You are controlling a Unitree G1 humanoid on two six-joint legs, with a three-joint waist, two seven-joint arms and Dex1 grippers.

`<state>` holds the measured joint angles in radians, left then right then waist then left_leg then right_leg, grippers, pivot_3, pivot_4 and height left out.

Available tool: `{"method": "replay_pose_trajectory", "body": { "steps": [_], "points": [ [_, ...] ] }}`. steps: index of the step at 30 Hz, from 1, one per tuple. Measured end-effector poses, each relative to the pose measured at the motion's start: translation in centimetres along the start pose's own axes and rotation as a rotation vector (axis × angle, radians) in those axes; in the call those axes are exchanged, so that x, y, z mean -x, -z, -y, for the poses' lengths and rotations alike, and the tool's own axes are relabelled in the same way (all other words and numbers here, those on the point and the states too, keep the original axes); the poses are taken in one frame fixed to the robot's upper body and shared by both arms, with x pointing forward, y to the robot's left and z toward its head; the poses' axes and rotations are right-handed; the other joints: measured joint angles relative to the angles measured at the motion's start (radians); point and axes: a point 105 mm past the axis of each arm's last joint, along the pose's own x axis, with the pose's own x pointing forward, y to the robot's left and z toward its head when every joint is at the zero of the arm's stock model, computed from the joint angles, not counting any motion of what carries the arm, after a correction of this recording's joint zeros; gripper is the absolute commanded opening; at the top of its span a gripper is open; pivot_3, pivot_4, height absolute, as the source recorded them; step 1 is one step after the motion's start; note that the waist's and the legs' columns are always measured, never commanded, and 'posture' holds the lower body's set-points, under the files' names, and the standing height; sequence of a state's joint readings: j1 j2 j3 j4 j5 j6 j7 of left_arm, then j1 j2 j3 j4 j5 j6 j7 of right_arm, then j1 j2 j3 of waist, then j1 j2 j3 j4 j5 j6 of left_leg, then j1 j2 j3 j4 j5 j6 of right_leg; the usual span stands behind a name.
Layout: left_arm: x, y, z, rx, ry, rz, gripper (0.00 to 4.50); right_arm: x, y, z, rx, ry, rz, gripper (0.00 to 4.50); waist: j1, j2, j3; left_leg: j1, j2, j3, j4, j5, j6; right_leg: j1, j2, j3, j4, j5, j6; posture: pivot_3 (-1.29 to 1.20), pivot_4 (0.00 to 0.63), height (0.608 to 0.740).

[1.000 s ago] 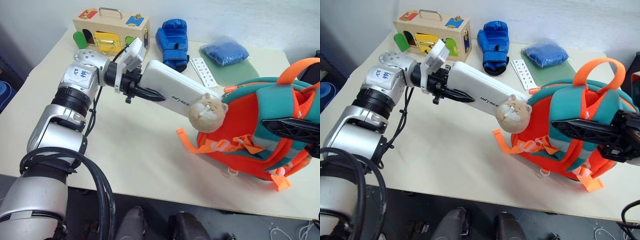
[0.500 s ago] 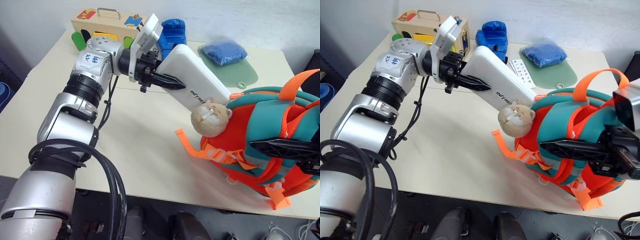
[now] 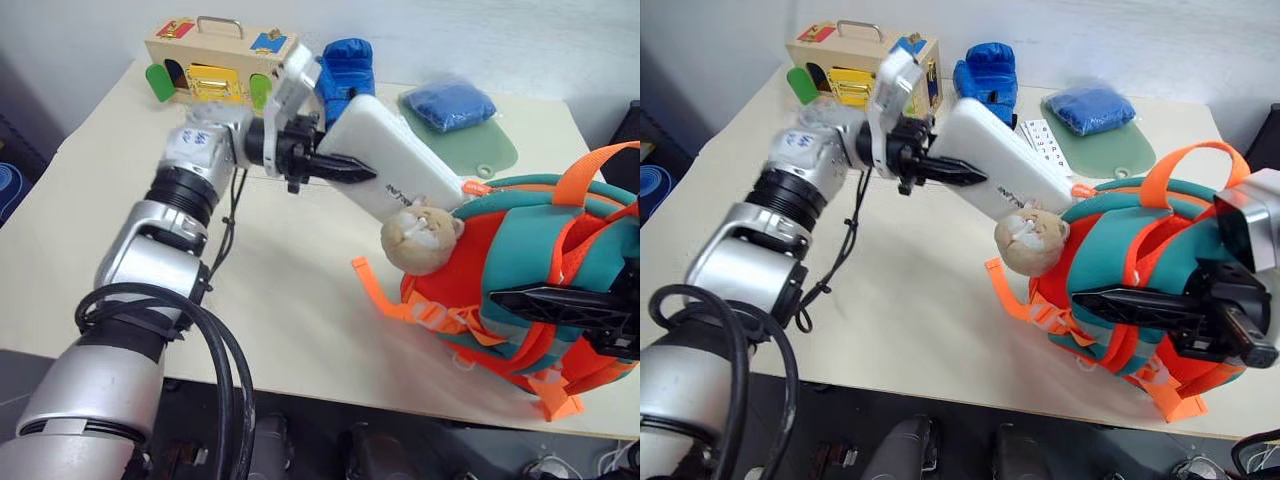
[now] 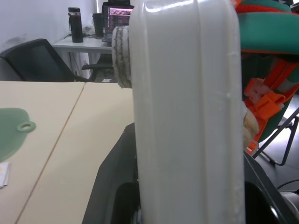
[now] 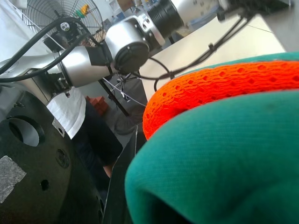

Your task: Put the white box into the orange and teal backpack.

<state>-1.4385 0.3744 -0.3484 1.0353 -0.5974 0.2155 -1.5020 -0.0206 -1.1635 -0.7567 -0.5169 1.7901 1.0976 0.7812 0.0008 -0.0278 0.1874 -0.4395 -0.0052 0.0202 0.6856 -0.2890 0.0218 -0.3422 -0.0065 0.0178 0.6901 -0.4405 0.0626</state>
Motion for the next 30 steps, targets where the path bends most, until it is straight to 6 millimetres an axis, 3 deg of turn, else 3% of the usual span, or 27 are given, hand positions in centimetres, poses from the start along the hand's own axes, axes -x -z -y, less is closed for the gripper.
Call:
{"method": "replay_pose_trajectory", "body": {
  "steps": [10,13,15,17,19,25,30],
  "points": [
    [-1.6,0.9,-0.1,0.077,0.026,0.107,1.37,0.2,0.2,0.1,-0.018,0.002,0.019,0.01,0.013,0.000,0.000,-0.001,0.000,0.000,0.001,0.000,0.000,0.001,-0.002,-0.007,0.000,0.000,0.000,0.00,0.150,0.740],
    [-1.5,-0.3,-0.5,0.109,0.017,0.178,1.37,0.2,0.2,0.1,-0.018,0.002,0.022,0.01,0.019,0.000,0.000,-0.002,0.000,0.000,0.002,0.000,0.000,0.000,-0.002,-0.009,0.000,0.000,0.000,0.00,0.150,0.740],
    [-1.2,-2.5,-0.6,0.099,0.014,0.242,1.37,0.2,0.3,0.1,-0.021,-0.001,0.028,0.01,0.018,0.000,0.000,-0.002,0.000,0.000,0.001,0.000,0.000,0.001,-0.002,-0.009,0.000,0.000,0.000,0.00,0.150,0.740],
    [-1.0,-3.4,-0.6,0.087,0.017,0.267,1.37,0.2,0.3,0.1,-0.022,-0.002,0.037,0.01,0.019,0.000,0.000,-0.002,0.000,0.001,0.001,0.000,0.000,0.001,-0.002,-0.010,0.000,0.000,0.000,0.00,0.150,0.740],
    [-1.6,-2.6,-0.4,0.086,0.033,0.263,1.37,0.2,0.3,0.1,-0.022,-0.002,0.040,0.01,0.023,0.001,-0.001,-0.001,0.000,0.001,0.001,0.000,0.000,0.002,-0.002,-0.010,0.000,0.000,0.000,0.00,0.150,0.740],
    [-5.5,3.0,0.5,0.172,0.113,0.192,1.37,-0.1,0.4,-0.2,-0.008,-0.013,0.030,0.01,0.027,0.001,-0.001,-0.004,0.000,0.001,0.005,0.000,0.001,0.002,-0.004,-0.011,0.000,0.000,0.000,0.00,0.150,0.740],
    [-6.2,3.8,0.7,0.118,0.120,0.118,1.37,-0.1,0.4,-0.2,-0.009,-0.017,0.029,0.01,0.021,0.001,-0.001,-0.002,0.001,0.002,0.005,0.000,0.001,0.003,-0.002,-0.012,0.001,0.000,0.000,0.00,0.150,0.740]
  ]
}}
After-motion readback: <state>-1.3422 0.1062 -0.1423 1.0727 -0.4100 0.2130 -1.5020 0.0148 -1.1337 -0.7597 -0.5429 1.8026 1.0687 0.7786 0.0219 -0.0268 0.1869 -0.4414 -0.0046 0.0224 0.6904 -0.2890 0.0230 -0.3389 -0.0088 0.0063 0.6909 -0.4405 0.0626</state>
